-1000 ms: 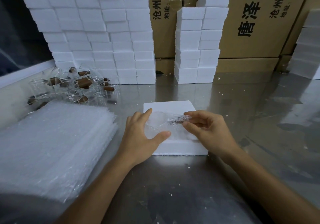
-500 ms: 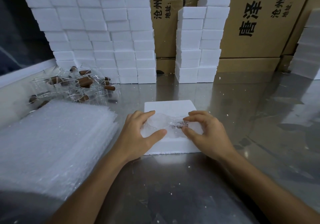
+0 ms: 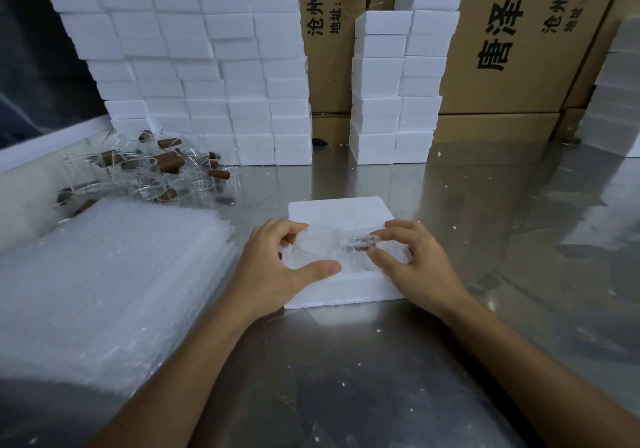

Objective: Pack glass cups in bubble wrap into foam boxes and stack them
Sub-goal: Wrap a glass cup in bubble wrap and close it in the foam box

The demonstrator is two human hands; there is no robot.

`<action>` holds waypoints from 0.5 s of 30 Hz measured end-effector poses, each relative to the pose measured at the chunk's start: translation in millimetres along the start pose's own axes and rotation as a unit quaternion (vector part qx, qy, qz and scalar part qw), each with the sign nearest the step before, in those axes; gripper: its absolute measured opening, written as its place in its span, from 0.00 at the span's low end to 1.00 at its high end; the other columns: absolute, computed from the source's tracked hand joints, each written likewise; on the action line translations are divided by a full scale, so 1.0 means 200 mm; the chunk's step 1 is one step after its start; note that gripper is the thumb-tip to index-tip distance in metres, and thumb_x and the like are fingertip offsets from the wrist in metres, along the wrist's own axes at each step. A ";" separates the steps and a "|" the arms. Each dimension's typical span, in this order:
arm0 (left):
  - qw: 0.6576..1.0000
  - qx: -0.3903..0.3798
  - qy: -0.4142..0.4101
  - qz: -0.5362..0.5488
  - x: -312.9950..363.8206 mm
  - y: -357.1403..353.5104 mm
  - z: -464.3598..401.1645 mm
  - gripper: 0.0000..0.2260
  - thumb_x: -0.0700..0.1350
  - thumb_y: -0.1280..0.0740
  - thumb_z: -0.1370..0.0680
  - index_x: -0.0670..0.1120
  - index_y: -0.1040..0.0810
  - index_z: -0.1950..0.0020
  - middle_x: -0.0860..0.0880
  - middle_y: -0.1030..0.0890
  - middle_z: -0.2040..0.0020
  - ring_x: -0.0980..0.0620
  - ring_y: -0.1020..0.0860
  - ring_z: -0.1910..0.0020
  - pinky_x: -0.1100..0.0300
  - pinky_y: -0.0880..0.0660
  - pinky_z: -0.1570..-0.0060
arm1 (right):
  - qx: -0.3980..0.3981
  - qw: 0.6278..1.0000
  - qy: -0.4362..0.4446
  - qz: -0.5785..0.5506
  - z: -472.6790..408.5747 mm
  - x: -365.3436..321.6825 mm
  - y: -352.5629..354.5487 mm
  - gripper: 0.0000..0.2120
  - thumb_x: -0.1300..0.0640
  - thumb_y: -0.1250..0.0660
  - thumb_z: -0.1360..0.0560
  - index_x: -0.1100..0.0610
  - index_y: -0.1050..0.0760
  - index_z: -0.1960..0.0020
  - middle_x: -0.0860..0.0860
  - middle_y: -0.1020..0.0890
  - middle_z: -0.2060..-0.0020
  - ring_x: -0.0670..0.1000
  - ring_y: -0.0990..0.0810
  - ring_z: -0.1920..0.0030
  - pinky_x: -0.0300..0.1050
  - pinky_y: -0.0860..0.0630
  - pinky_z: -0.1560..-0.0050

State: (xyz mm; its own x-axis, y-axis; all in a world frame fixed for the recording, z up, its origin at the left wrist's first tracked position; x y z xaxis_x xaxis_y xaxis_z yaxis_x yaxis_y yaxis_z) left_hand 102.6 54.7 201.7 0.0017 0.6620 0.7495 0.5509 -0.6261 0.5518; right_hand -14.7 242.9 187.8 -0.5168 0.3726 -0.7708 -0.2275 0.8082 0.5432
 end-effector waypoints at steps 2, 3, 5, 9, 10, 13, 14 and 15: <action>1.000 0.004 -0.002 0.002 0.00 0.00 0.00 0.33 0.71 0.30 0.44 0.56 0.25 0.45 0.62 0.26 0.49 0.60 0.27 0.48 0.69 0.31 0.54 | -0.006 1.000 0.000 0.001 0.00 0.00 0.00 0.09 0.56 0.27 0.25 0.53 0.17 0.45 0.49 0.25 0.36 0.45 0.26 0.35 0.40 0.34 0.33; 1.000 0.005 -0.002 0.001 0.01 0.00 0.00 0.32 0.70 0.29 0.44 0.55 0.25 0.45 0.62 0.26 0.49 0.60 0.27 0.48 0.69 0.31 0.54 | -0.009 1.000 0.000 0.002 0.00 0.00 0.00 0.09 0.56 0.28 0.25 0.53 0.17 0.45 0.49 0.26 0.36 0.45 0.27 0.35 0.38 0.34 0.34; 1.000 0.006 -0.003 -0.001 0.01 0.00 0.00 0.33 0.70 0.30 0.44 0.55 0.25 0.45 0.61 0.26 0.49 0.59 0.27 0.48 0.69 0.31 0.55 | -0.012 1.000 0.001 0.002 0.00 0.00 0.00 0.09 0.56 0.28 0.24 0.52 0.17 0.44 0.48 0.26 0.36 0.43 0.27 0.36 0.35 0.36 0.36; 1.000 0.003 -0.010 -0.009 0.01 -0.01 0.00 0.33 0.70 0.30 0.43 0.56 0.26 0.44 0.63 0.27 0.48 0.60 0.28 0.47 0.71 0.32 0.55 | -0.015 1.000 0.000 -0.001 0.00 0.00 0.00 0.08 0.56 0.28 0.25 0.50 0.18 0.45 0.47 0.26 0.36 0.42 0.27 0.37 0.34 0.37 0.37; 1.000 0.001 -0.012 -0.010 0.00 -0.01 0.00 0.32 0.70 0.31 0.43 0.56 0.27 0.44 0.64 0.28 0.49 0.61 0.28 0.47 0.71 0.32 0.55 | -0.016 1.000 -0.002 -0.003 -0.01 0.00 0.00 0.08 0.56 0.28 0.25 0.50 0.18 0.46 0.47 0.26 0.36 0.43 0.27 0.36 0.34 0.36 0.37; 1.000 -0.004 -0.011 -0.012 0.00 -0.01 0.00 0.32 0.70 0.31 0.42 0.57 0.28 0.42 0.65 0.29 0.48 0.62 0.28 0.47 0.72 0.32 0.54 | -0.016 1.000 -0.003 -0.009 -0.01 0.00 0.00 0.08 0.56 0.27 0.25 0.49 0.18 0.46 0.47 0.26 0.37 0.43 0.27 0.36 0.35 0.36 0.37; 1.000 -0.004 -0.010 -0.011 0.00 -0.01 0.00 0.33 0.70 0.31 0.42 0.58 0.28 0.42 0.65 0.29 0.48 0.62 0.28 0.47 0.72 0.32 0.54 | -0.015 1.000 -0.003 -0.009 0.00 0.00 0.00 0.08 0.56 0.27 0.25 0.49 0.18 0.46 0.47 0.26 0.37 0.43 0.27 0.36 0.35 0.36 0.37; 1.000 -0.003 -0.010 -0.010 -0.01 -0.01 0.00 0.33 0.70 0.31 0.42 0.58 0.29 0.42 0.65 0.29 0.48 0.62 0.28 0.47 0.72 0.32 0.54 | -0.014 1.000 -0.003 -0.008 0.00 0.01 0.00 0.08 0.56 0.27 0.25 0.48 0.18 0.46 0.47 0.26 0.37 0.43 0.27 0.36 0.35 0.35 0.37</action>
State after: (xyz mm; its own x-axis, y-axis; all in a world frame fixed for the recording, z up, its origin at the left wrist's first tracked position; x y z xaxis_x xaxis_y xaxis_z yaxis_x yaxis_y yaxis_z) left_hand 101.6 55.1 199.7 0.0069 0.6831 0.7303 0.5453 -0.6148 0.5698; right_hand -15.9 242.7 187.2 -0.5075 0.3620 -0.7819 -0.2597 0.8010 0.5394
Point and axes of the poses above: each hand's wrist, its own z-axis away from the middle knuckle, its own y-axis out of the back of the hand, x = y × z, the point moved 4 cm from there along -z, towards the middle knuckle
